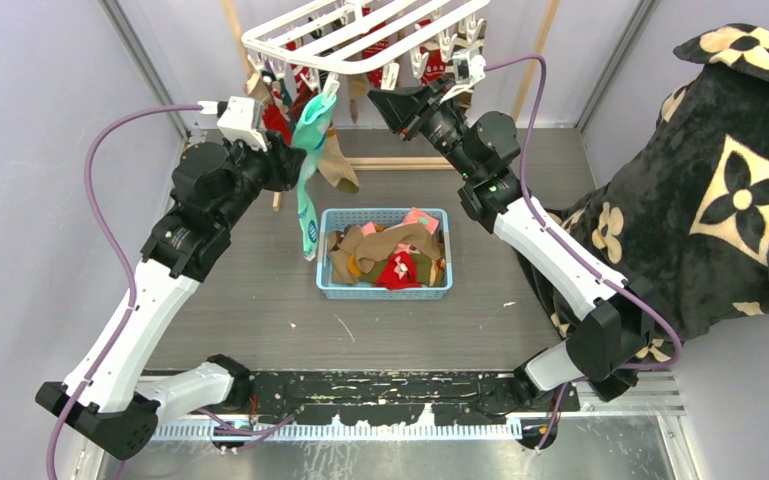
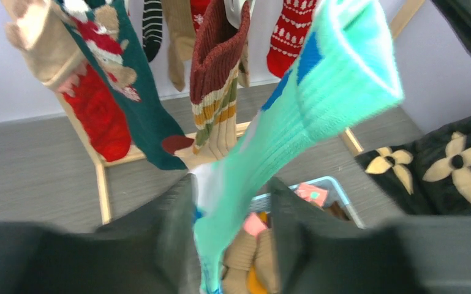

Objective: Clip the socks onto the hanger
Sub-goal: Open the clamp at the hanger.

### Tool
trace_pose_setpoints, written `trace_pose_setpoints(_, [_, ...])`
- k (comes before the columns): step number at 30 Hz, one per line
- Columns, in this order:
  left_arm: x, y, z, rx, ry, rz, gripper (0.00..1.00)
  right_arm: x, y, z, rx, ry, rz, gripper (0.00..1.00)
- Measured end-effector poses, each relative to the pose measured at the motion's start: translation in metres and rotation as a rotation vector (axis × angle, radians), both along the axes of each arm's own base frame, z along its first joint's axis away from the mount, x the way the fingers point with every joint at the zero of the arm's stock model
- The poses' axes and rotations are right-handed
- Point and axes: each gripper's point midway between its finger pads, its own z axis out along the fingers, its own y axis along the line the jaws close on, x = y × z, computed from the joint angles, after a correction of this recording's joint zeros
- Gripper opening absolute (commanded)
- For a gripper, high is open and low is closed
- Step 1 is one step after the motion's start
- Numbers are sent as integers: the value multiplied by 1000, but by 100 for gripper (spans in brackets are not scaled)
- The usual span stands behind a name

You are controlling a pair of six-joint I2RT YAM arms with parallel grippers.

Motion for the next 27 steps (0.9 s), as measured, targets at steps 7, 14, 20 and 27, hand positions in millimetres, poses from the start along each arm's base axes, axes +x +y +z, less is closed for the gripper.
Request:
trace_pose_setpoints(7, [-14,-2,17,-5,1,-46,82,-6,8,-5,-8,27,41,1])
trace_pose_setpoints(14, [-61,-18,59,-92,-45,-238,81,-29,37,-5,-23,34,132,1])
trace_pose_setpoints(20, [-82,-39,93,-199,-49,-384,80,-42,65,-9,-51,43,186,1])
trace_pose_setpoints(27, [-48,-64,119,-274,-17,-407,80,-48,85,-15,-75,56,207,1])
